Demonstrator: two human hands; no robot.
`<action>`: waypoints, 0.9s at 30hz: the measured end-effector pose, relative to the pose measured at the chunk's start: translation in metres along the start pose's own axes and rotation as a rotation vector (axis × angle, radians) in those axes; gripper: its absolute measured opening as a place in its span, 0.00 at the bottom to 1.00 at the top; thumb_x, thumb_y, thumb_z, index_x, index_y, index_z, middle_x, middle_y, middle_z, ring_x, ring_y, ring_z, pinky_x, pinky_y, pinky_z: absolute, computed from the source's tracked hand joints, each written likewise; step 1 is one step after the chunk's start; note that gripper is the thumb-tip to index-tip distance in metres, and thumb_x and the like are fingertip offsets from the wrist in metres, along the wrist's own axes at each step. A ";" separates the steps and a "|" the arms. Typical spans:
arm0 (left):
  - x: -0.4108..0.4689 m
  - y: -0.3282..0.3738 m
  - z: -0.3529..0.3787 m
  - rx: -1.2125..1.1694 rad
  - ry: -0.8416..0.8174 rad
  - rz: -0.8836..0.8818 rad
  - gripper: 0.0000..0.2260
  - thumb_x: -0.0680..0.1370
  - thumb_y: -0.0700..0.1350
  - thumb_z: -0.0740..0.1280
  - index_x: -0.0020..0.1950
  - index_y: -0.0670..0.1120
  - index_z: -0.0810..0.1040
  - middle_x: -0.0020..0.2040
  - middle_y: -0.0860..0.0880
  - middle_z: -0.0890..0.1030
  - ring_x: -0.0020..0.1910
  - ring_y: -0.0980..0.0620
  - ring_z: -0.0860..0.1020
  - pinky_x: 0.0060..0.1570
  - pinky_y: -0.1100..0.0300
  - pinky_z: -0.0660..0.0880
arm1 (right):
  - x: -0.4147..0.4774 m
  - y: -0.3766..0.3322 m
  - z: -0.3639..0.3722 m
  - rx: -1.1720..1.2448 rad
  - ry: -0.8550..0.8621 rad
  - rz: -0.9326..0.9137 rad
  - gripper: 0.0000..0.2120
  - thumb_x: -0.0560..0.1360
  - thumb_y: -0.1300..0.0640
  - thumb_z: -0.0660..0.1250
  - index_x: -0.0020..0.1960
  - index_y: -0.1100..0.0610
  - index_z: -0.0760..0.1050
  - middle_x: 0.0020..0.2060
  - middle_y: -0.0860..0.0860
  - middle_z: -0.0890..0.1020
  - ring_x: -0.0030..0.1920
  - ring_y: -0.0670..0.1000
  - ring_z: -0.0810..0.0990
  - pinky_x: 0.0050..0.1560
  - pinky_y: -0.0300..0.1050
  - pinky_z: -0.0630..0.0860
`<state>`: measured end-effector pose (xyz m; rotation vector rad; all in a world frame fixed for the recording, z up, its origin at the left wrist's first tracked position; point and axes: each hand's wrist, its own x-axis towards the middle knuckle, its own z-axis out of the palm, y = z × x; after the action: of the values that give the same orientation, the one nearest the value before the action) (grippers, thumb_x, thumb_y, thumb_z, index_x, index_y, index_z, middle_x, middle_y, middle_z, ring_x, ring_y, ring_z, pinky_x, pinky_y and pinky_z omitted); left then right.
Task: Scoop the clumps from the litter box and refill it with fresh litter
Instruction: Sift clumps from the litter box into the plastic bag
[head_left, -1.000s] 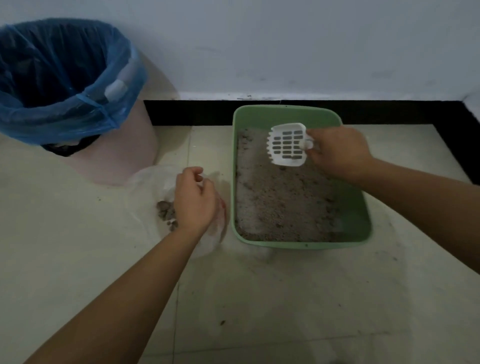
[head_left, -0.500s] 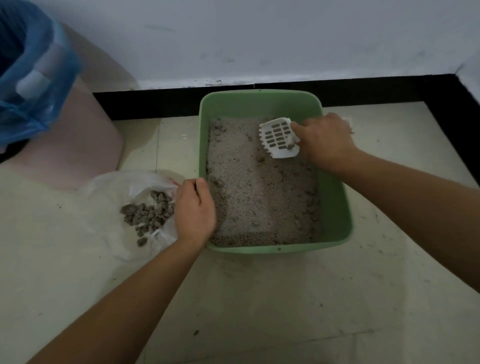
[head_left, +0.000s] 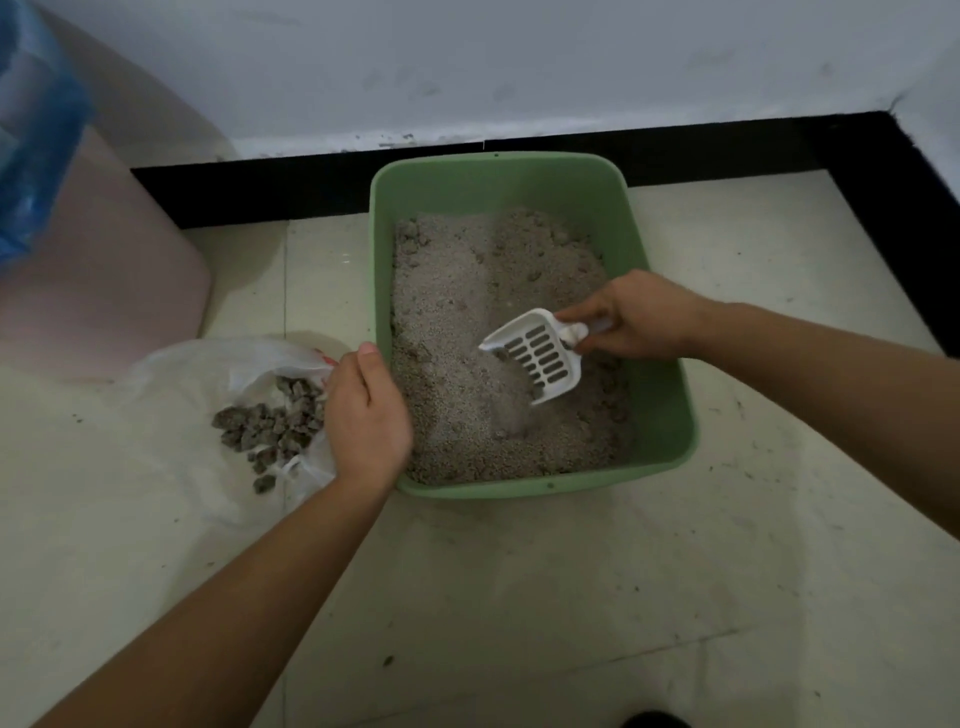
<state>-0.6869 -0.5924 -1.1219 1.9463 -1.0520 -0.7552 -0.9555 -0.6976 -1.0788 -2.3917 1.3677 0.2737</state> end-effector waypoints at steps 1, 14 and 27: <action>-0.001 0.001 0.000 -0.014 -0.007 -0.016 0.20 0.86 0.51 0.49 0.58 0.40 0.75 0.56 0.38 0.76 0.54 0.45 0.72 0.50 0.61 0.61 | -0.003 -0.001 0.001 0.014 -0.020 -0.008 0.20 0.77 0.46 0.68 0.67 0.49 0.76 0.47 0.47 0.86 0.37 0.46 0.80 0.42 0.43 0.76; 0.000 -0.004 0.000 -0.200 0.033 -0.110 0.33 0.78 0.62 0.45 0.66 0.43 0.77 0.65 0.44 0.78 0.65 0.46 0.74 0.67 0.46 0.69 | -0.005 -0.064 0.066 0.399 0.113 0.389 0.10 0.75 0.50 0.68 0.49 0.54 0.83 0.34 0.53 0.81 0.36 0.51 0.79 0.34 0.44 0.71; 0.003 -0.008 0.001 -0.201 0.027 -0.115 0.38 0.74 0.68 0.42 0.62 0.44 0.79 0.60 0.45 0.80 0.61 0.46 0.76 0.64 0.46 0.72 | 0.011 -0.079 0.072 0.677 0.233 0.284 0.15 0.76 0.52 0.71 0.62 0.47 0.80 0.46 0.49 0.86 0.48 0.48 0.83 0.50 0.46 0.78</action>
<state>-0.6834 -0.5927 -1.1299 1.8497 -0.8199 -0.8611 -0.8810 -0.6402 -1.1308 -1.7064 1.5817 -0.3601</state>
